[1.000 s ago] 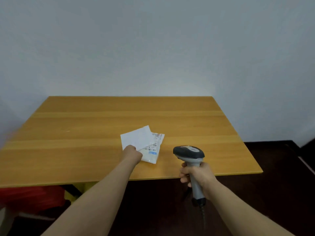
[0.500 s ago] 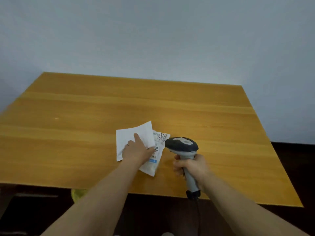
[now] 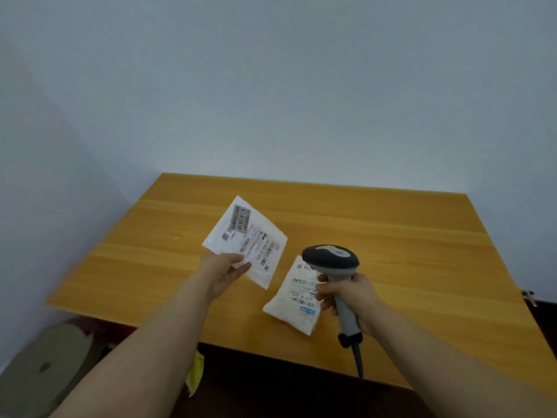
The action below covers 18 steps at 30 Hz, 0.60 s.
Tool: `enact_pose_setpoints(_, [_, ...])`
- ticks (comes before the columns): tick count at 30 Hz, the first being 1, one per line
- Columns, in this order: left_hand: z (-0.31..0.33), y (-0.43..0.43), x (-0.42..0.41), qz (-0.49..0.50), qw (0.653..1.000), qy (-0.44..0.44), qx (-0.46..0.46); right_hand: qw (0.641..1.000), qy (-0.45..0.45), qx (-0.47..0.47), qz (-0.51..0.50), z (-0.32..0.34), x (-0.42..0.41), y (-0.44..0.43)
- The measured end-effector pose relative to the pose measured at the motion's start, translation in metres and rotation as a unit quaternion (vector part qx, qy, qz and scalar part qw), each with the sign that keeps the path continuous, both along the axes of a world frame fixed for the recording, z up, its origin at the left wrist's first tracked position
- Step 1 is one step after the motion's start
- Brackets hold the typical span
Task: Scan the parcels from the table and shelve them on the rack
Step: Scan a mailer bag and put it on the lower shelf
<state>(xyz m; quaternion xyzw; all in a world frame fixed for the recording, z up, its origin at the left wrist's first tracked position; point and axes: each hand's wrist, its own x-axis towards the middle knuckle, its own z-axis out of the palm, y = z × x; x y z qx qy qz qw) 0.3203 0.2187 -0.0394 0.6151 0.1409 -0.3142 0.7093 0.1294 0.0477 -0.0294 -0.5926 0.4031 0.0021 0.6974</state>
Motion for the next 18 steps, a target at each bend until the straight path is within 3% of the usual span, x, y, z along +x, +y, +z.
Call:
enact_pose_setpoints(10, [0.043,0.056,-0.011,-0.005,0.999,-0.032,-0.014,0.990,-0.063,-0.045,0.116,0.053,0.014,0.045])
enact_pose_setpoints(18, [0.057,0.084,-0.005,0.036,0.998,-0.058,-0.004,0.979,-0.054,-0.065,0.184,0.064,0.009,0.075])
